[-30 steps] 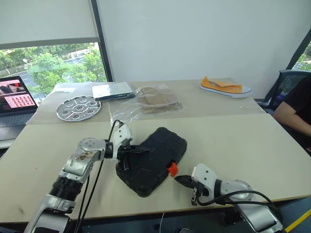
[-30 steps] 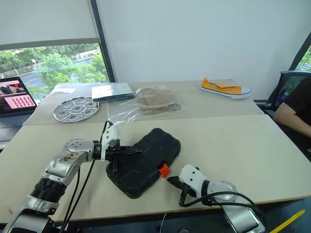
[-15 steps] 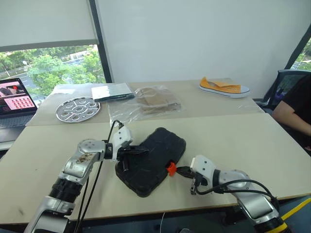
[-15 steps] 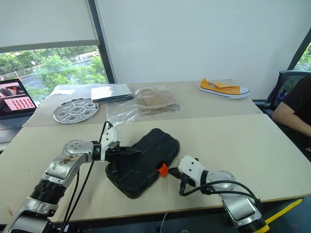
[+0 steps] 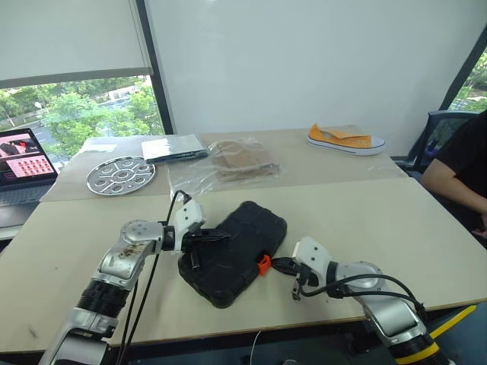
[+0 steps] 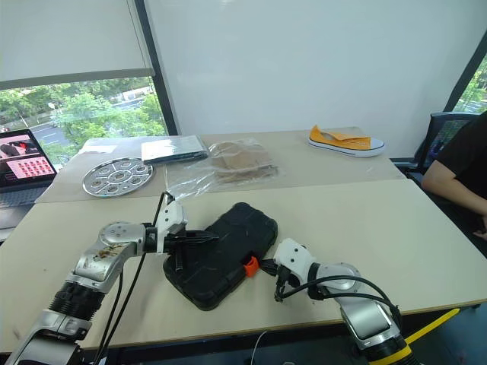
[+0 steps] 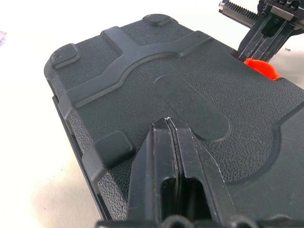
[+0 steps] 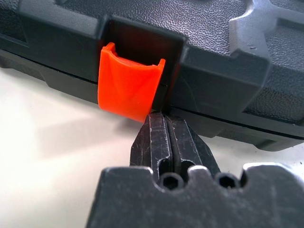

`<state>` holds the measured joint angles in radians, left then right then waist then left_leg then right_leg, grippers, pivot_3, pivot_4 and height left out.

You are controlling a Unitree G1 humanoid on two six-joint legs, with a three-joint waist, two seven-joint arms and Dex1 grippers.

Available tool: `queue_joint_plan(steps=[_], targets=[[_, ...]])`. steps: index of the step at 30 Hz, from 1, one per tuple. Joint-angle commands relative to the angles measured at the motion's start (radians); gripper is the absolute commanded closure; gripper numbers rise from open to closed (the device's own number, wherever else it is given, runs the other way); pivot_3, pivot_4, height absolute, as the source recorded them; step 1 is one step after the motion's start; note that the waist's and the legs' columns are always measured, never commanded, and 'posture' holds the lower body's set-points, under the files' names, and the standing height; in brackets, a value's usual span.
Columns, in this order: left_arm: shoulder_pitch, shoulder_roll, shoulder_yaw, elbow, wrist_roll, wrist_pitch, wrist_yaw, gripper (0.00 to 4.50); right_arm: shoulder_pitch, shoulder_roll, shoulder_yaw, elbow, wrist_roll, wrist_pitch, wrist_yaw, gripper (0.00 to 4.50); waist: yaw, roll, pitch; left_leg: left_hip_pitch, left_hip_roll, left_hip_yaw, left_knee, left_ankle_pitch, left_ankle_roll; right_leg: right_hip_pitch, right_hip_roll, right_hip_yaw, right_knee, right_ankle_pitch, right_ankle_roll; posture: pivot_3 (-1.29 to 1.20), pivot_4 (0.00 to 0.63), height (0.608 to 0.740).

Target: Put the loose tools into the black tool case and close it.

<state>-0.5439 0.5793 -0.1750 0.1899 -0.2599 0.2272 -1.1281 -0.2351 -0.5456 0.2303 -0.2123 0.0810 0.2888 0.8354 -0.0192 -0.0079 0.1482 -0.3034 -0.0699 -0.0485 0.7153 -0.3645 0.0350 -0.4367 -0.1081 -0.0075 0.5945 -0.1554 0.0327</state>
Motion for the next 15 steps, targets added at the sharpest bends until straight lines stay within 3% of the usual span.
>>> queue_joint_plan(steps=[1, 6, 15], targets=[[0.037, 0.000, -0.047, 0.051, 0.055, 0.025, -0.001, 4.46, 0.017, -0.045, -0.018, -0.075, 0.007, 0.018, 0.021, 4.50, 0.002, 0.001, 0.000, 0.000, 0.000, 0.000, 0.000, 0.000, 0.000, 0.000, 0.000, 0.000, 0.000, 0.000, 0.000, 0.00, 0.150, 0.740], [0.029, -0.004, -0.053, 0.056, 0.057, 0.027, -0.003, 4.46, 0.068, -0.064, -0.003, -0.100, 0.017, 0.074, 0.019, 4.50, 0.005, 0.000, 0.000, 0.000, 0.000, 0.000, -0.001, 0.000, 0.000, 0.000, 0.000, 0.000, -0.001, 0.000, 0.000, 0.00, 0.150, 0.740], [0.012, 0.001, -0.053, 0.050, 0.057, 0.042, -0.011, 4.46, 0.075, 0.060, 0.015, -0.045, 0.017, 0.035, -0.051, 4.50, 0.005, 0.000, 0.000, 0.000, 0.000, -0.001, -0.001, 0.000, 0.000, 0.000, 0.000, 0.000, -0.001, 0.000, 0.000, 0.00, 0.150, 0.740]])
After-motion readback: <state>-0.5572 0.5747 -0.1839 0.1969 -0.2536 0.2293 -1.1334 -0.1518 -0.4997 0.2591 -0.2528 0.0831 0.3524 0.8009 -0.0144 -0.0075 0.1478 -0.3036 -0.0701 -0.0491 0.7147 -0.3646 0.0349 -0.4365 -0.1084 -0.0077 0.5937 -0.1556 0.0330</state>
